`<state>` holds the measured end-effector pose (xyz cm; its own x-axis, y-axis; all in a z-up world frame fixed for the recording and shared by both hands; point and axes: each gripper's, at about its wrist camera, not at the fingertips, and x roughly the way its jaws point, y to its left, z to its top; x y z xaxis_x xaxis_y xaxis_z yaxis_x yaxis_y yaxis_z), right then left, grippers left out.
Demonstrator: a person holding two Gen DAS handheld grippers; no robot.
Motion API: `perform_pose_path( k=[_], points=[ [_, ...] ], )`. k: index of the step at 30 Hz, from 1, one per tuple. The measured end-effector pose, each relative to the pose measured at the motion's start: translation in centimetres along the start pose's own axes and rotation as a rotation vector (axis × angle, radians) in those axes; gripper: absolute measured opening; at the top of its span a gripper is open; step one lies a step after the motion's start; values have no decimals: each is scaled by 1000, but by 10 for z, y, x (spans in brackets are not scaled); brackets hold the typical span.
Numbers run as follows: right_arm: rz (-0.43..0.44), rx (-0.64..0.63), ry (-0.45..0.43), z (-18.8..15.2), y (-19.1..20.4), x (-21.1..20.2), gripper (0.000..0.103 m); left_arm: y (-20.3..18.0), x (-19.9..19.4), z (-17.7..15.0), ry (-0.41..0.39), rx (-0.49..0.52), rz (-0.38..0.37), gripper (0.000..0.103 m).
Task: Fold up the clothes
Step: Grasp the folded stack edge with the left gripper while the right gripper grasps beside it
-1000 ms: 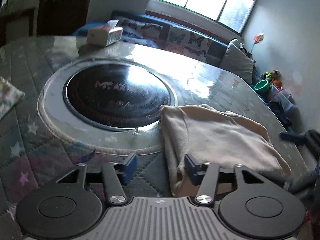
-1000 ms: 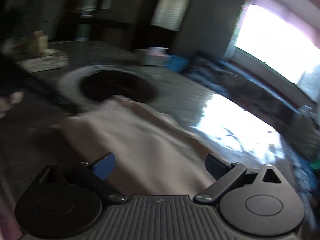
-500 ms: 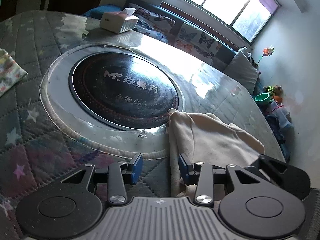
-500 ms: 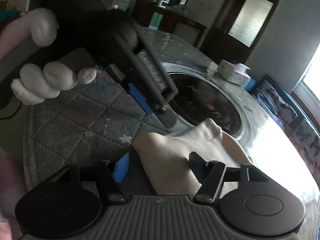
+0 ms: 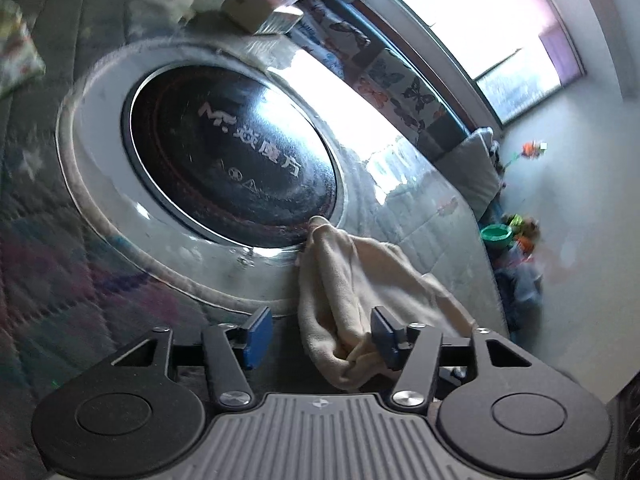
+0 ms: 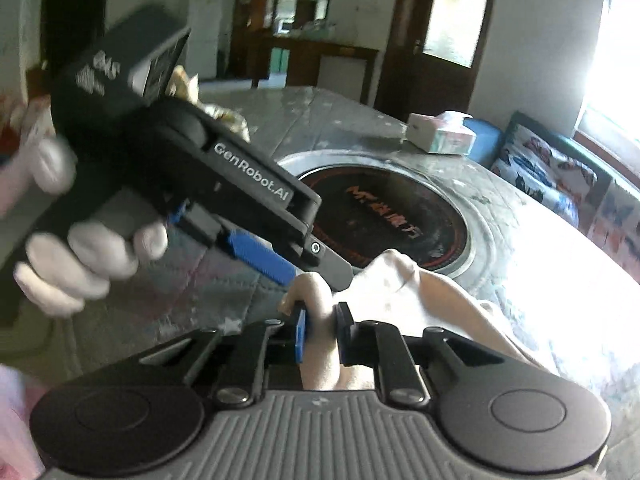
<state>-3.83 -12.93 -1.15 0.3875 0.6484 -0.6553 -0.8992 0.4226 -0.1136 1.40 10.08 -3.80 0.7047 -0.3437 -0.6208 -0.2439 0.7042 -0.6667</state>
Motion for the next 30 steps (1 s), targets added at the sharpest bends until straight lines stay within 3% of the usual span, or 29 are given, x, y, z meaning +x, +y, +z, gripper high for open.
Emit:
perform_pose_path(
  k=[9,11,13,16,19,22,25,30],
  points=[
    [46,112,-52,-4,-14,-25,12,-5,28,2,58,-124,-77,60],
    [53,124,-59,-7,-15,-29,11,-5,32,1,62,-129,-93,53],
    [62,136,-67,-10,-14,-31,11,-2,37,1,71,-140,-100,32],
    [71,156,-74,-16,-14,-32,12,6,41,0,72,-191,-125,20],
    [74,182,-83,-22,-19,-36,15,9,41,0,62,-185,-110,17],
    [72,225,-99,-29,-28,-44,25,10,40,0,56,-179,-107,17],
    [6,304,-121,-42,-51,-59,32,6,38,-3,46,-160,-99,17],
    [-210,449,-91,-77,-105,-76,43,3,37,-7,36,-148,-91,17]
  ],
)
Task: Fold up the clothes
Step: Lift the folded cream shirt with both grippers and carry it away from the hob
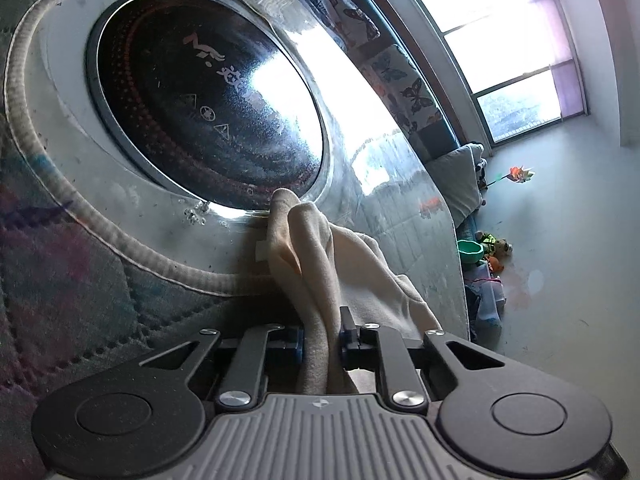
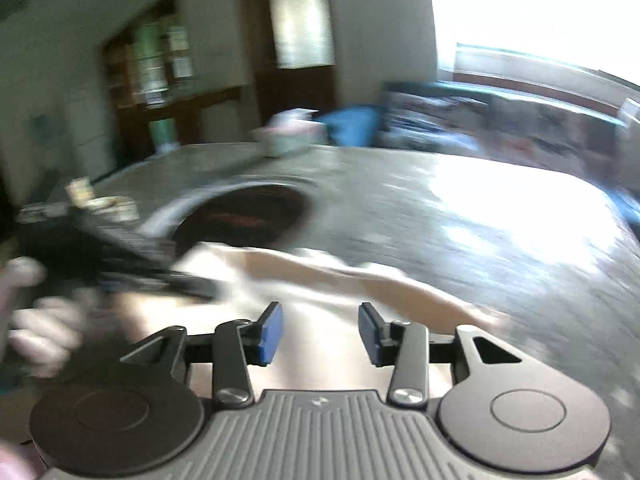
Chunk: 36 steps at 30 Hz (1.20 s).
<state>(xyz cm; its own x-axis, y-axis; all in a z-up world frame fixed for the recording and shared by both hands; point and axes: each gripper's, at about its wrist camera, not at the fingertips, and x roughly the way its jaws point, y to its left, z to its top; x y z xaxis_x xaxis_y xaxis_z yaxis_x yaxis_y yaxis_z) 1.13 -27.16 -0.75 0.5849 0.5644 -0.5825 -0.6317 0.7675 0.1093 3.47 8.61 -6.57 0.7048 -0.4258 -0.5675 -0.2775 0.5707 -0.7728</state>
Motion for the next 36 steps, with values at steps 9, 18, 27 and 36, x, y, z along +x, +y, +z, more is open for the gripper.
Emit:
perform_pose_path(
  k=[9,18,27,36],
  points=[
    [-159,215,23,-14,-87,25,55,-9,-2,-4,-10,33,23,17],
    [-94,266,16,-17,-88,35,29,-18,-2,-6,-25,97,69,17],
    [-102,256,-64,-15,-74,3,15,-45,-8,-11,-41,205,76,16],
    [-204,233,-153,-13,-84,-55,14,-90,8,-29,2,319,15,16]
  ],
)
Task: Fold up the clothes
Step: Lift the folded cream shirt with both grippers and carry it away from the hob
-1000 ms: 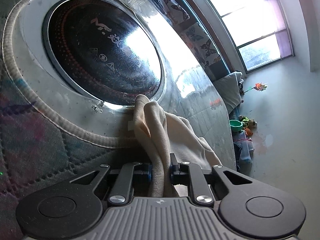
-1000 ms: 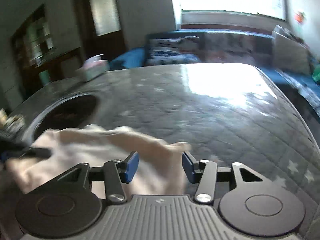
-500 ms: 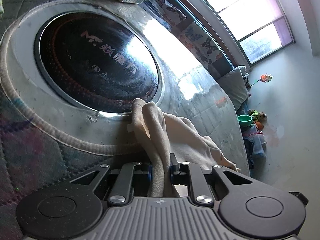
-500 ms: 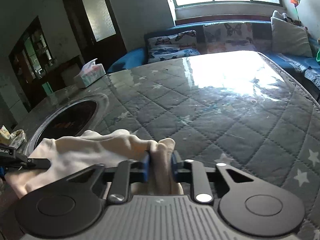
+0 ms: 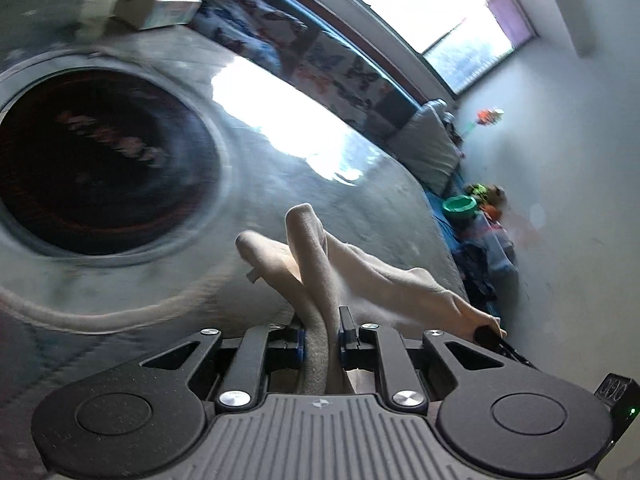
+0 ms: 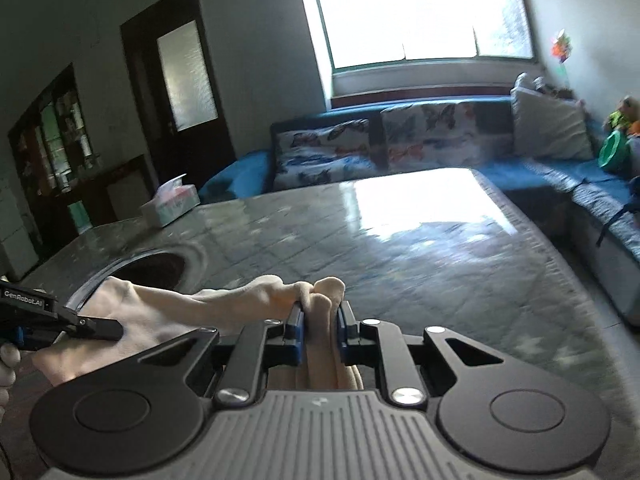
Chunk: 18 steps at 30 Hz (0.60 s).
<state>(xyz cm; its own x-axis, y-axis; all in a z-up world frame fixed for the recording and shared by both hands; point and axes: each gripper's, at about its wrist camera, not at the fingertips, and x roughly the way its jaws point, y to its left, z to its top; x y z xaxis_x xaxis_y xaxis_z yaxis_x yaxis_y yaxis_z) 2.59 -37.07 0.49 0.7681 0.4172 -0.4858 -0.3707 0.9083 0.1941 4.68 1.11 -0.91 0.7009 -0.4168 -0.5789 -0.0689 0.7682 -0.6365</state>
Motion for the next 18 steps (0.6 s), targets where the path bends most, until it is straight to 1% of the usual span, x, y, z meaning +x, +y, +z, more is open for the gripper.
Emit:
perform_pose_path(
  k=[9,14,18],
  points=[
    [-170,-12,-57,18,-49,-44,14,-66,47,-7,74,93,-78,15],
    [-256,6,-62,23,-78,-53,14,-100,74,-11,120,132,-99,15],
    [-301,10,-62,27,-95,-52,14,-121,91,-15,143,168,-102,15]
  ],
)
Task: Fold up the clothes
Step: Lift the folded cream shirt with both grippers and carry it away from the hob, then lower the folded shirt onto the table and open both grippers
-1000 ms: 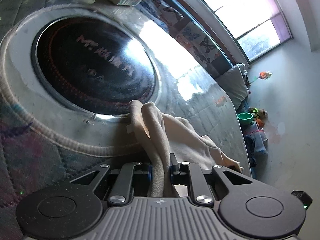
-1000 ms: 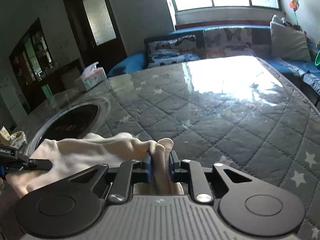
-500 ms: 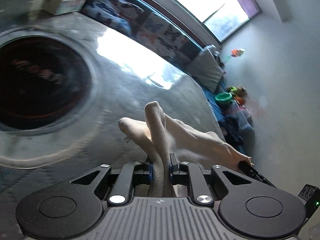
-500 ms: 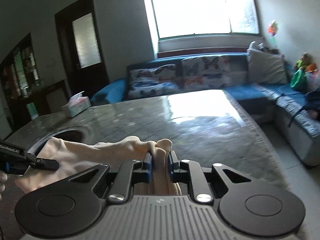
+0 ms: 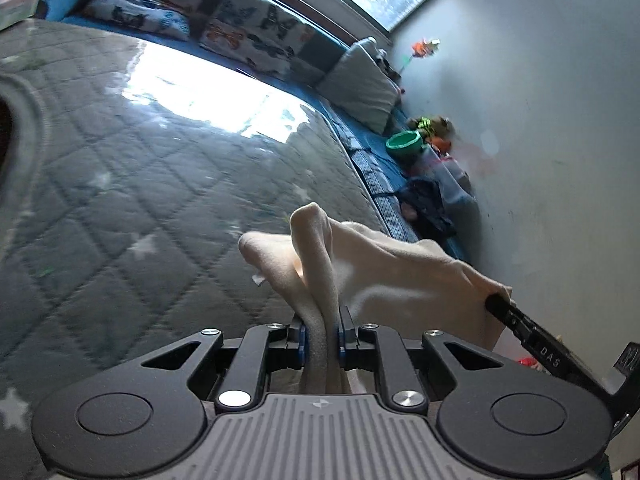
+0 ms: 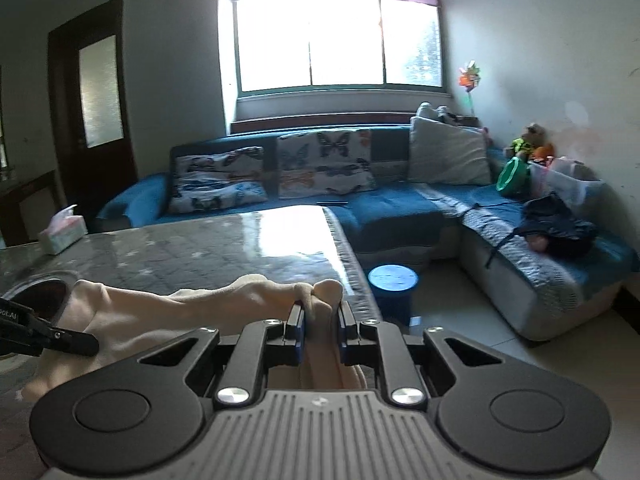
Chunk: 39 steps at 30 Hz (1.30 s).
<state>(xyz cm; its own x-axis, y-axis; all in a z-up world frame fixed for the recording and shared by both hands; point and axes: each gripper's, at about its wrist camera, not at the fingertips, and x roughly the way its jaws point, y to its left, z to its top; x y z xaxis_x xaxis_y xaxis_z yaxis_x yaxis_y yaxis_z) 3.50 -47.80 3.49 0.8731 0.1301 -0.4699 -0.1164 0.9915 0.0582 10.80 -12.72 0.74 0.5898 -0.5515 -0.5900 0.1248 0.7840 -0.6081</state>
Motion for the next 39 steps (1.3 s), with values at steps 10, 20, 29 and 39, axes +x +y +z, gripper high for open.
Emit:
perform_pose_path(
  k=[10,20,29,39],
  points=[
    [-61,13,50,-7,-23,37,14,-15,36,-2,39,41,42,15],
    [-68,12,94,-20,-25,65,14,-12,51,-1,60,49,81,15],
    [-81,13,149,-34,-27,85,15,-5,56,-3,68,57,103,15],
    [-89,3,187,-45,-24,84,35,-1,55,-4,72,71,127,16]
  ],
)
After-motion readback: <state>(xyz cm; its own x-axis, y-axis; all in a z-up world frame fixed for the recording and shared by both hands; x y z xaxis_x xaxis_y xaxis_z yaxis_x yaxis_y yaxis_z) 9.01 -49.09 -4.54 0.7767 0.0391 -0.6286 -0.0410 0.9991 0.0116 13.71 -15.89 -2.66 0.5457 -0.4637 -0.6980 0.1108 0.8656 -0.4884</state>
